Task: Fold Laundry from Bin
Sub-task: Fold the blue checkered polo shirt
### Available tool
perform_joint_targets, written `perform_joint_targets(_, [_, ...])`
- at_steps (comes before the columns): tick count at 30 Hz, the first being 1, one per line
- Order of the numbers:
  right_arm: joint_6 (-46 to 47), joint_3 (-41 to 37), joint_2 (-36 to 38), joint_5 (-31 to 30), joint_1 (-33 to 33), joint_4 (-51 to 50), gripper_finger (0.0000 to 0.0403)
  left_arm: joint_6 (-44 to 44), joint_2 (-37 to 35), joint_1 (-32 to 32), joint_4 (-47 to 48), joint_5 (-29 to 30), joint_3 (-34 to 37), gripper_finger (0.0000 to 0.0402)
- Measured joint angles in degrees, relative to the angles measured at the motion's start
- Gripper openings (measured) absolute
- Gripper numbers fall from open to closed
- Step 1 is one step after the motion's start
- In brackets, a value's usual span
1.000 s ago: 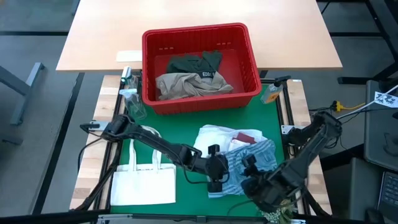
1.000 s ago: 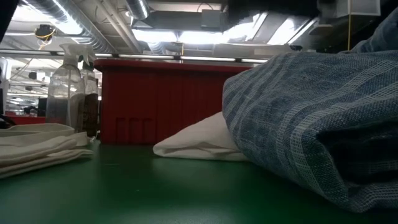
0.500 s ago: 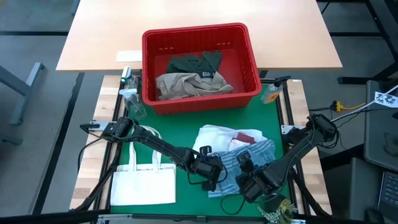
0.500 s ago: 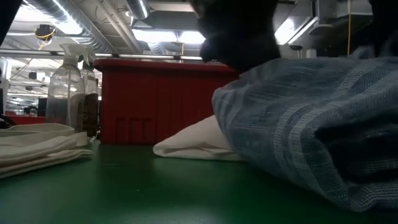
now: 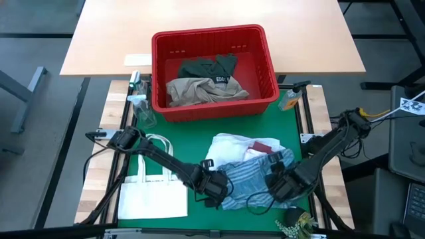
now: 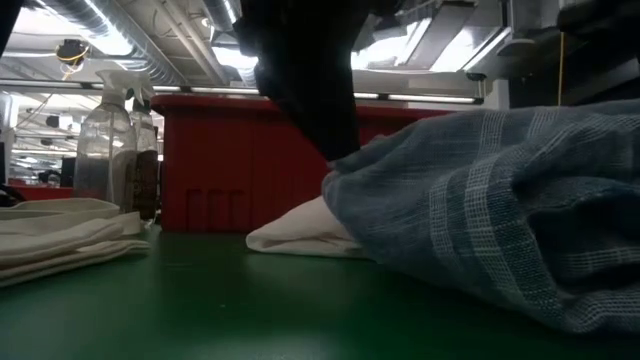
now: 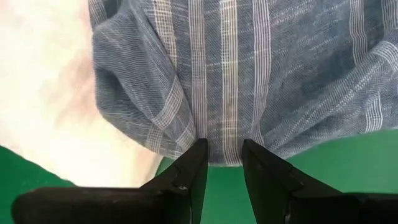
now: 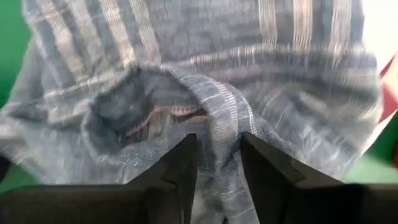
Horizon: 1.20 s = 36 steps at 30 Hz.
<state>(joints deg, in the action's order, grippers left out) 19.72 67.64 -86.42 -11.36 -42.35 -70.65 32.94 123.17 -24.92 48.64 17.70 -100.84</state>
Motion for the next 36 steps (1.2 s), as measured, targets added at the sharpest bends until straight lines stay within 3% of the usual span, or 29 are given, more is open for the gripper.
perform_joint_targets(7, [4.5,-2.7,6.2,0.7,0.0,-0.1,0.0127,-0.4,-0.4,0.0,-4.3,1.3,-0.9,0.0096])
perform_joint_targets(12, [4.7,-2.8,8.8,5.1,0.0,-0.7,0.0127,-2.6,-0.6,0.9,-8.2,2.7,-2.4,0.0096])
perform_joint_targets(25, [14.4,-2.8,9.1,6.5,0.0,-18.6,0.0127,-5.0,-0.6,1.5,-8.2,2.6,-5.8,0.0096])
perform_joint_targets(36, [14.5,-2.8,11.7,7.1,0.0,-19.4,0.0127,-5.0,-1.4,1.4,-7.8,2.3,-5.9,0.0096])
